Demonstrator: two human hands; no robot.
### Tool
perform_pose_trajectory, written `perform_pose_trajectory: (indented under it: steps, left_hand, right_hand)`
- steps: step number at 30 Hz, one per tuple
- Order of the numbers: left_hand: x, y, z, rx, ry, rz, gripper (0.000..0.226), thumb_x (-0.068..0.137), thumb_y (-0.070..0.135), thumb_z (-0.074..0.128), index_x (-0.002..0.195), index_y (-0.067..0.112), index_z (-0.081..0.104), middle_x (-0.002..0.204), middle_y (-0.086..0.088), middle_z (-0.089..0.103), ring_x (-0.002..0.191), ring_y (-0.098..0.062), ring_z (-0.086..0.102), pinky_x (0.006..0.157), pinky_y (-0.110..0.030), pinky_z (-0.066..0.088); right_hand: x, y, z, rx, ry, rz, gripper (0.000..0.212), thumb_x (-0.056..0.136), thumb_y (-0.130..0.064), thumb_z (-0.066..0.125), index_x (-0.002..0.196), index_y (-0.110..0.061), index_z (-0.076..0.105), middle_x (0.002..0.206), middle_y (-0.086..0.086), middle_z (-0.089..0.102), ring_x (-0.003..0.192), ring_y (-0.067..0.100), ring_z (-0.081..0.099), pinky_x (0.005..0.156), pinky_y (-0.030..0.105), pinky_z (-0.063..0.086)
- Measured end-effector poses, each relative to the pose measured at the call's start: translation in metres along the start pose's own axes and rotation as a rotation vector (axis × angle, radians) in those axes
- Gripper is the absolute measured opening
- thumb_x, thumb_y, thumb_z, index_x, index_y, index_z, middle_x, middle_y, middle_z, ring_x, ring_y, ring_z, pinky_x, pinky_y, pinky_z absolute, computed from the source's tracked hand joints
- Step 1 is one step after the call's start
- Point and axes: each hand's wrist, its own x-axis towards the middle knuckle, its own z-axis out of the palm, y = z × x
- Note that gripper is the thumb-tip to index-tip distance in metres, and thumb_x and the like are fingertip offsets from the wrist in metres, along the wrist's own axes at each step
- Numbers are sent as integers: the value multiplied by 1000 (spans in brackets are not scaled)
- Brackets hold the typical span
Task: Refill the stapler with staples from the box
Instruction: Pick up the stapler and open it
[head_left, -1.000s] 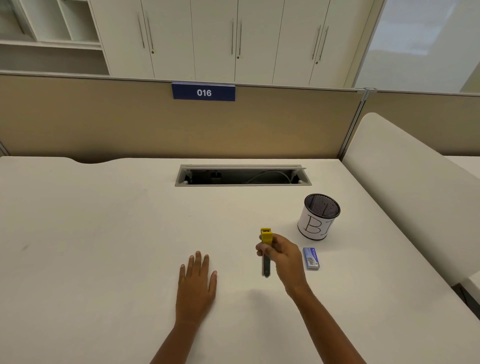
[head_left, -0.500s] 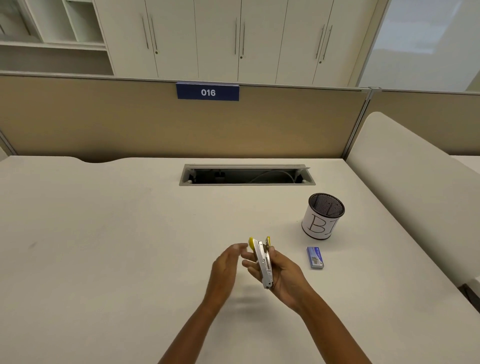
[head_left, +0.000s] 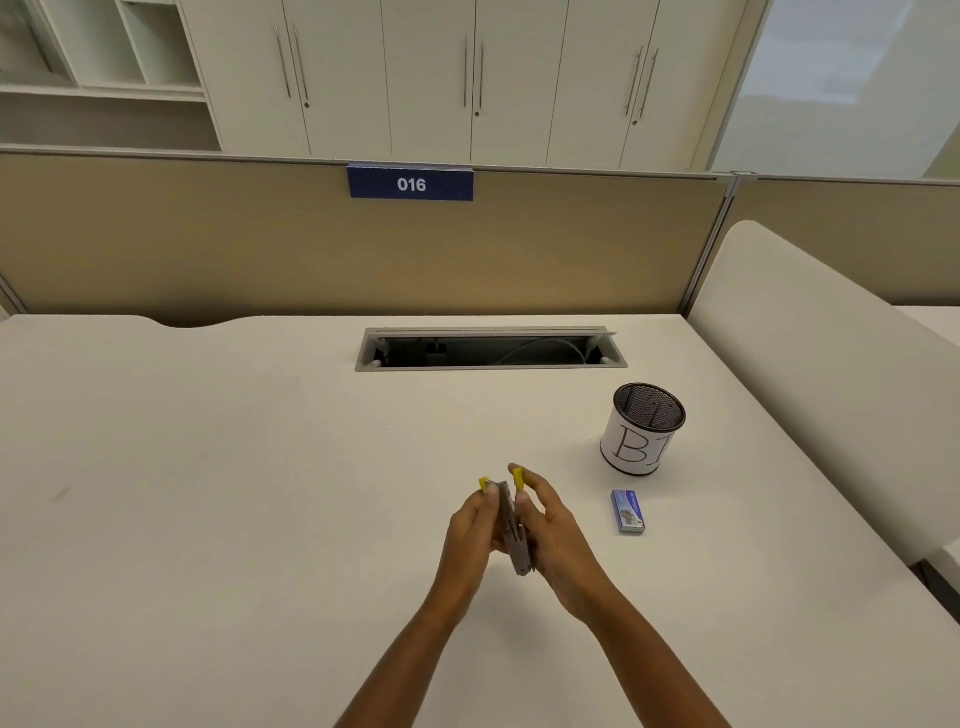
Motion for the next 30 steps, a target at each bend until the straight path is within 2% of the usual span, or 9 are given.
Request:
perform_pose_trajectory:
  steps: [2,6,8,11,15,20,23,27,30]
  left_hand:
    - [1,1,3,-20,6,-27,24,95,32,44,93,10,54,81,-5,61,69,-7,64,62,-15,54]
    - [5,1,4,16,104,5,15,91,27,54,98,13,51,87,-4,63,84,-18,65,72,-22,54]
    - [6,-1,1,90,137,59,15,91,23,54,101,14,50,84,0,63,80,-11,65,67,-14,52]
    - [5,-1,-1,163,179,158,5,92,20,53,97,18,54,79,7,62,67,4,62,57,-4,46]
    - [3,1,-3,272,250,270,12,91,16,55,102,21,57,83,16,64,81,2,62,66,-3,47]
    - [-2,1,-3,344,330,358,9,90,14,56,97,19,59,75,20,61,74,1,61,62,-4,46]
    - [-4,3,-2,283,268,332,10,91,15,55,93,25,56,78,16,65,76,-2,65,65,-8,49]
    - [-3,12,-2,61,191,208,16,93,17,51,88,31,55,79,9,66,72,-1,67,60,-8,51]
    - [0,14,-6,-167,159,52,13,96,20,44,95,21,57,86,-1,66,75,-9,68,58,-15,55]
  right_hand:
    - [1,2,3,-207,50,-80,35,97,-14,39,125,-34,46,66,-8,64,62,9,60,62,20,51]
    - [-3,6,10,-370,82,-214,55,88,8,38,126,-31,47,77,-9,63,50,-2,54,53,6,44]
    - [-5,6,11,-371,84,-235,55,88,9,41,128,-29,45,85,-11,61,54,-8,57,56,3,45]
    - [-6,6,11,-363,66,-225,56,90,3,47,127,-38,39,103,-7,61,75,-2,65,69,6,50]
    - [-7,8,11,-383,47,-173,57,89,-1,51,135,-30,35,121,1,57,90,11,67,70,4,50]
    - [-8,9,9,-431,36,-154,51,90,-9,55,130,-33,37,124,5,58,93,13,67,77,13,52]
    - [-8,8,10,-424,28,-168,48,90,-8,54,123,-40,38,114,-4,57,84,5,66,70,6,51]
    - [-9,7,8,-407,35,-131,51,89,-6,56,132,-25,38,107,-5,57,79,1,65,68,4,50]
    - [-9,6,5,-378,37,-99,45,88,-9,56,128,-23,43,102,-2,61,77,3,64,66,6,51]
